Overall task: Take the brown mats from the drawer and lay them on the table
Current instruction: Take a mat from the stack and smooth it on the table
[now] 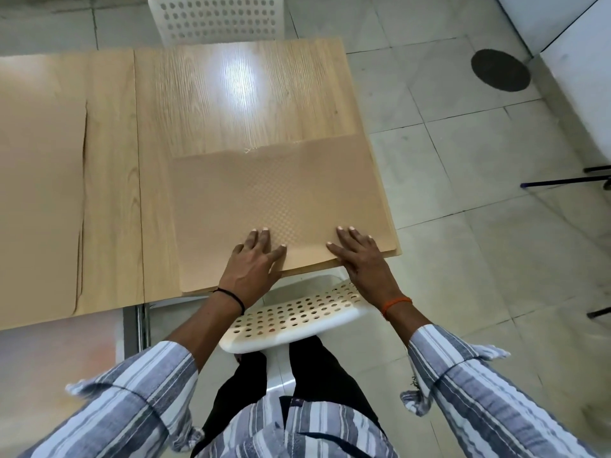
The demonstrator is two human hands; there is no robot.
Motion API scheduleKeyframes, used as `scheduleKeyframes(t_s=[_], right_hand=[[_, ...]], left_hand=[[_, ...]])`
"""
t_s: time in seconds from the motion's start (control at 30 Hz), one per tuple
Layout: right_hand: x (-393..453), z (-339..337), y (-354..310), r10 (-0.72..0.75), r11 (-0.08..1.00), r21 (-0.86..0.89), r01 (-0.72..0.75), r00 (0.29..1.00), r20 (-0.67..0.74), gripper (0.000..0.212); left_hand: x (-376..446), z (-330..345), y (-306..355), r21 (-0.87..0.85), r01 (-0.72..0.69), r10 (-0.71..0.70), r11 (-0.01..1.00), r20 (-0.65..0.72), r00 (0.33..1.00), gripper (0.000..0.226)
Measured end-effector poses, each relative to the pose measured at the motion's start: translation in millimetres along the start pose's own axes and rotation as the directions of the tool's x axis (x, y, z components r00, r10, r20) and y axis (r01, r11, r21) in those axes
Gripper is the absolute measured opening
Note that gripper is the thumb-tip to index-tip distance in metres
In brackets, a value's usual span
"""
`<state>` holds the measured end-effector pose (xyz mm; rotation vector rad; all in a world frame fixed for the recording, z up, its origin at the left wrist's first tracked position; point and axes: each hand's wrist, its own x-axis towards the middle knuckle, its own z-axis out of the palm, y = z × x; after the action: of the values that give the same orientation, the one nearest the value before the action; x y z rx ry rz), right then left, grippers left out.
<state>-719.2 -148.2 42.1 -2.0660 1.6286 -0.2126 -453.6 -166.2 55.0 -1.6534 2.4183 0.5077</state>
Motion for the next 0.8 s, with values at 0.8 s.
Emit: scheduleKeyframes(t_s=[0.8], right_hand=[[137.8, 18.1, -100.2, -0.172, 0.958, -0.231, 0.170, 0.985, 0.010, 0.067]], left_hand=[[24.8, -41.7, -70.1, -0.276, 0.312, -0.349, 0.909, -0.096, 0.932, 0.061]])
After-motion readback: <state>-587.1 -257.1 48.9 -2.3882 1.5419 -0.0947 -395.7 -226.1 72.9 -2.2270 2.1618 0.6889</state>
